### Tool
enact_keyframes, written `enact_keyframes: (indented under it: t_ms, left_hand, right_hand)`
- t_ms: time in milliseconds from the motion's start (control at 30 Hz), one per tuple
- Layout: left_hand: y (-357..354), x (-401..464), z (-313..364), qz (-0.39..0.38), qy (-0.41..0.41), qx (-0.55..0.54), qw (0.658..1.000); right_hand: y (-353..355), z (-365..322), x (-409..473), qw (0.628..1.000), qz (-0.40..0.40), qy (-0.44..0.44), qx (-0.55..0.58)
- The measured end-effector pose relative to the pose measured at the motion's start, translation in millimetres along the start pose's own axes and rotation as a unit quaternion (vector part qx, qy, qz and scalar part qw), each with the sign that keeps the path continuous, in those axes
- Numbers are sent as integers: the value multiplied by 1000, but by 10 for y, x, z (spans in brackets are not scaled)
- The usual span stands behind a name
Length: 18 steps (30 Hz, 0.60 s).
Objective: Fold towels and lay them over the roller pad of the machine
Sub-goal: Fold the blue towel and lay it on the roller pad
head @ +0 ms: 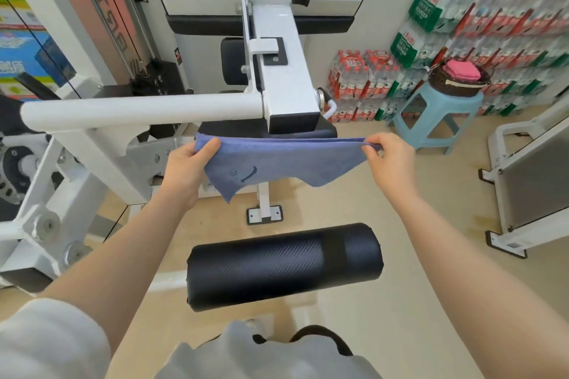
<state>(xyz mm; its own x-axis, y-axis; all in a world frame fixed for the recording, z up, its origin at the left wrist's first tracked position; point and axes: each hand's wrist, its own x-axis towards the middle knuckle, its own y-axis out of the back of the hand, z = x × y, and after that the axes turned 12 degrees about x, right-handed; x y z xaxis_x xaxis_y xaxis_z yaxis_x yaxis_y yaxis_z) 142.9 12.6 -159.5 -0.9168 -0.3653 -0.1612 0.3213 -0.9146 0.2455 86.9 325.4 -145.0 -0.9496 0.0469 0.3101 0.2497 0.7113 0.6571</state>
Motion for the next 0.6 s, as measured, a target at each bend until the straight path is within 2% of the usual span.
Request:
enact_keyframes:
  t_ms: [167,267,333,400,533,600]
  left_hand:
    - [-82,-192,-378,-42,39,114,992]
    - [-72,-310,-677,-109,81,176,975]
    - [-60,-427,-857,-140,105,192,966]
    - [-96,-551,-977,-124,111,178,970]
    - [-174,-795,-1027,-66,107,196,972]
    - [-191,-926,-1084,-77,110,212,968]
  right_hand:
    - [-140,430,-373,985,-144,-86,-29]
    - [-200,653,-614,966,-234,-96,-49]
    - [-206,745,-786,955,-274,-111,-23]
    - [-184,821,-934,941,-311,-132,12]
    - [-67,843,-1090,928,-318,-172,92]
    - [-5,836,-1129,930,-312,-164,102]
